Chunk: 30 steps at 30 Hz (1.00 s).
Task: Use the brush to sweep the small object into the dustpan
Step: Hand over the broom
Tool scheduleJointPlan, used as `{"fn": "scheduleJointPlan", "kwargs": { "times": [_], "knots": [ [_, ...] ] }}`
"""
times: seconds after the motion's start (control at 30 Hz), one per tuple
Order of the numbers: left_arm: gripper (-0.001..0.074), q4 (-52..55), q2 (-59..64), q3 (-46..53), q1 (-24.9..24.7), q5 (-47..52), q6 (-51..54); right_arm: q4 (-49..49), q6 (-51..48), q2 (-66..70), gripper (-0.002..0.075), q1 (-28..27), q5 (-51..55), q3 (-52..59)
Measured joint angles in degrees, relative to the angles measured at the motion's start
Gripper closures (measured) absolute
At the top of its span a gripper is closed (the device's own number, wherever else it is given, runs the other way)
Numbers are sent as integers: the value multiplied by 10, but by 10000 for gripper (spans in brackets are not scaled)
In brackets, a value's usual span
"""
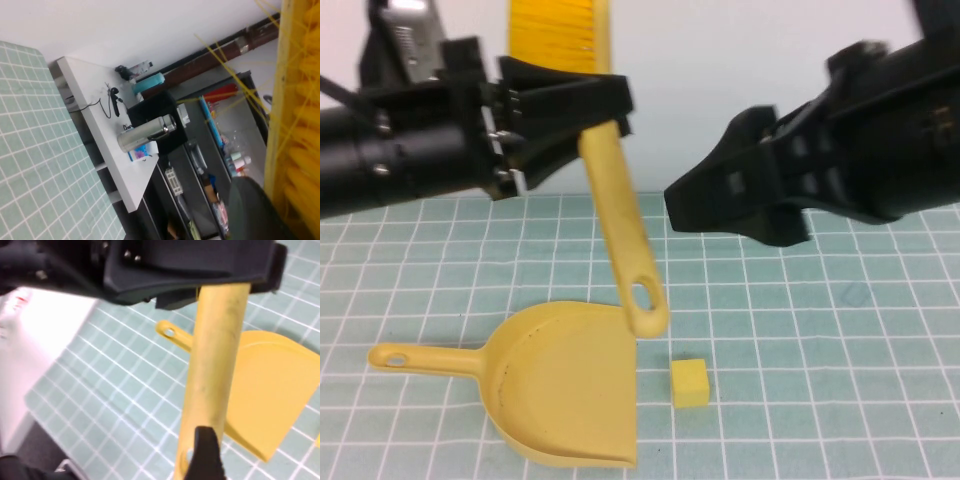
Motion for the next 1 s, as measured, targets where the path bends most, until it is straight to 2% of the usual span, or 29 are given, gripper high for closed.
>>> {"fn": "scheduleJointPlan", "kwargs": {
  "times": [0.13,0.27,0.4,0.6,0.73,0.87,1.0],
  "knots": [
    [580,0,0,0,24,9,-27,59,-33,-7,230,0,-1,2],
    [580,0,0,0,25,9,-50,157,-95,2,229,0,-15,24],
    [580,0,0,0,25,10,-61,183,-118,17,229,-18,-9,41],
    [580,0,0,0,25,10,-81,264,-184,24,229,-104,22,44],
    [580,0,0,0,25,10,-81,335,-237,33,230,-190,60,57],
    [580,0,-1,0,25,10,-75,461,-333,61,230,-249,124,92],
    [580,0,-1,0,25,10,-67,609,-433,80,230,-259,169,129]
  ]
}}
